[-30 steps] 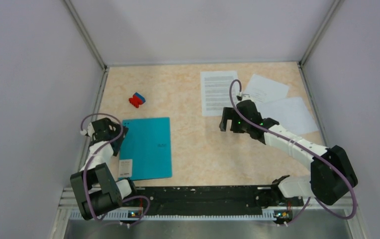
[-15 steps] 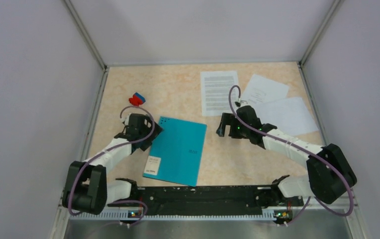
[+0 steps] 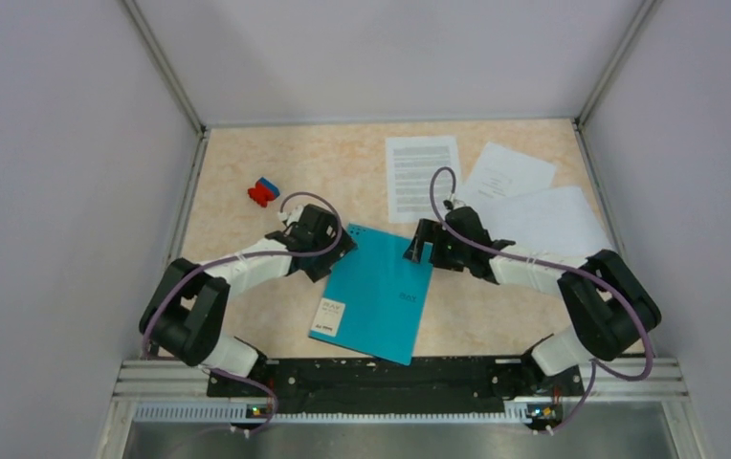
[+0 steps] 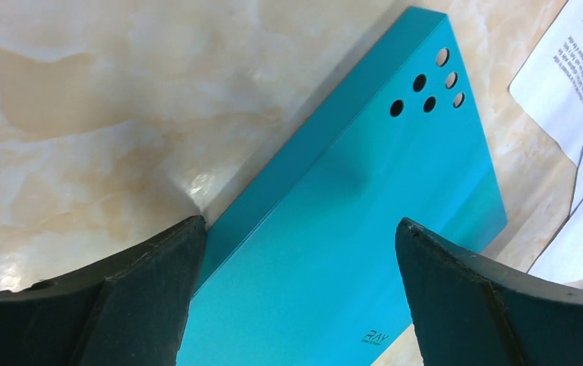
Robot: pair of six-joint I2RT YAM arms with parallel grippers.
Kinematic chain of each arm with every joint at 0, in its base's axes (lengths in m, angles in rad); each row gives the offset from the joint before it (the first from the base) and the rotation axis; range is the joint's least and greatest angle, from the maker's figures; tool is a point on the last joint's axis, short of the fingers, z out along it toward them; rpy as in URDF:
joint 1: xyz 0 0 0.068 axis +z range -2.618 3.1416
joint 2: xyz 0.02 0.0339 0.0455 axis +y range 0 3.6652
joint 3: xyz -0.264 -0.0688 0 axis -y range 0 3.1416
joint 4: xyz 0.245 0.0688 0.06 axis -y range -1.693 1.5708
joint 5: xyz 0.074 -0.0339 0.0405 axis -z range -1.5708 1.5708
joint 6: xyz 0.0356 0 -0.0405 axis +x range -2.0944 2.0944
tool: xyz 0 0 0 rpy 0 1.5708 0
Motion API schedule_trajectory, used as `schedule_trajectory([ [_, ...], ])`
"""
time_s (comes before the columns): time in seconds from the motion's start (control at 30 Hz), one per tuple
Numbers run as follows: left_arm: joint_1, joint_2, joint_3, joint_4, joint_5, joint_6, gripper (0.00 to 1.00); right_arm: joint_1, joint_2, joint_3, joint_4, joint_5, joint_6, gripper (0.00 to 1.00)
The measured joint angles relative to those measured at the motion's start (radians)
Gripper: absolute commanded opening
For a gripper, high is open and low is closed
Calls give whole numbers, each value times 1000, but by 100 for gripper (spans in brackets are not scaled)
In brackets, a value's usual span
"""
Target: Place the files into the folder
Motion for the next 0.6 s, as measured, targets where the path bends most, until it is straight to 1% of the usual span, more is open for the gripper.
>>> schedule_trajectory([
  [0.17,-5,97,102,-32,7,27,99,-3,68,64,13,22,13,99],
  [0.33,-3,214,242,-77,12,81,99,-50,168,191,-33,63,-5,99],
  [0.47,-3,299,365,-122,15,151,99,-80,223,277,-82,80,-27,99],
  [0.6,-9,312,447,-191,0,259,99,-82,227,316,-114,76,-36,99],
])
